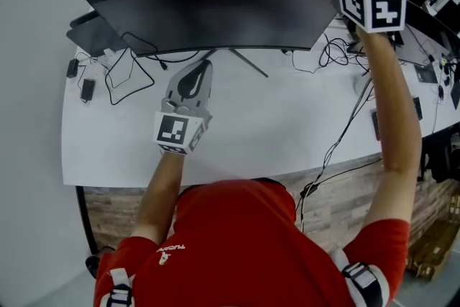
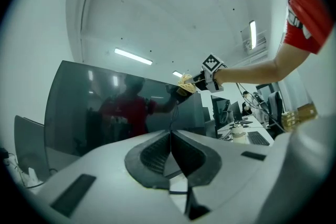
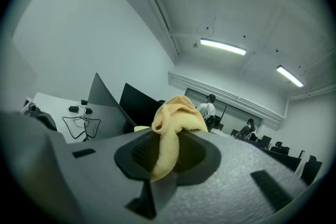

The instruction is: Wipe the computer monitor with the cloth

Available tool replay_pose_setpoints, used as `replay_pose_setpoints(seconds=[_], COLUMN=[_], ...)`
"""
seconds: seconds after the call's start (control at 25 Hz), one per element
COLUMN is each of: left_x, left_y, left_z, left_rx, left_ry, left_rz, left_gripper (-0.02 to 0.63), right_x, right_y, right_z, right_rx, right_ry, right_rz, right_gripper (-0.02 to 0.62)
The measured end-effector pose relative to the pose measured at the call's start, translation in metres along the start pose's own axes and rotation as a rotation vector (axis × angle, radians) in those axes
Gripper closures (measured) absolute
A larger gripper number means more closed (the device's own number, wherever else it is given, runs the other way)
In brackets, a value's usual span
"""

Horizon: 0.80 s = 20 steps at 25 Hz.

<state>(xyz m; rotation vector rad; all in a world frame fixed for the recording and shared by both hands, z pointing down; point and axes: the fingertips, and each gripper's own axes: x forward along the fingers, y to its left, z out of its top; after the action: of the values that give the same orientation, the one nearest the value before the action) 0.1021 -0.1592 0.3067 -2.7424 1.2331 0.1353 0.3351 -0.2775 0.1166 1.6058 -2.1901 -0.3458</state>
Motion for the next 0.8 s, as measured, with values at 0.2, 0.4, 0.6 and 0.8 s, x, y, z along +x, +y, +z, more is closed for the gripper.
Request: replay_pose_setpoints(seconds=[0.2, 0.4, 0.6, 0.8], left_x=[0.019, 0.034, 0.047, 0.059], left_y=[-0.026, -0.048, -0.066, -0.08], left_z=[-0.005, -0.007, -0.01, -0.011], left_rx=[0.013, 0.022, 0.025, 0.02], left_ry=[0.018, 0.033, 0.042, 0.047], left_rz=[-0.017, -0.029, -0.044, -0.06], left_gripper=[0.597, 0.597, 0.597, 0.597], right_x=[-0.017, -0.034, -0.047, -0.062], right_y=[-0.041, -0.077, -0.102, -0.124], right_z=[-0.025, -0.045, -0.06, -0.075], right_rx=[0.022, 0.05, 0.063, 0.071], right_ry=[-0.001, -0.011, -0.012, 0.005], right_rz=[-0.026, -0.054, -0.079, -0.111], right_gripper=[0.523, 0.523, 0.523, 0.523])
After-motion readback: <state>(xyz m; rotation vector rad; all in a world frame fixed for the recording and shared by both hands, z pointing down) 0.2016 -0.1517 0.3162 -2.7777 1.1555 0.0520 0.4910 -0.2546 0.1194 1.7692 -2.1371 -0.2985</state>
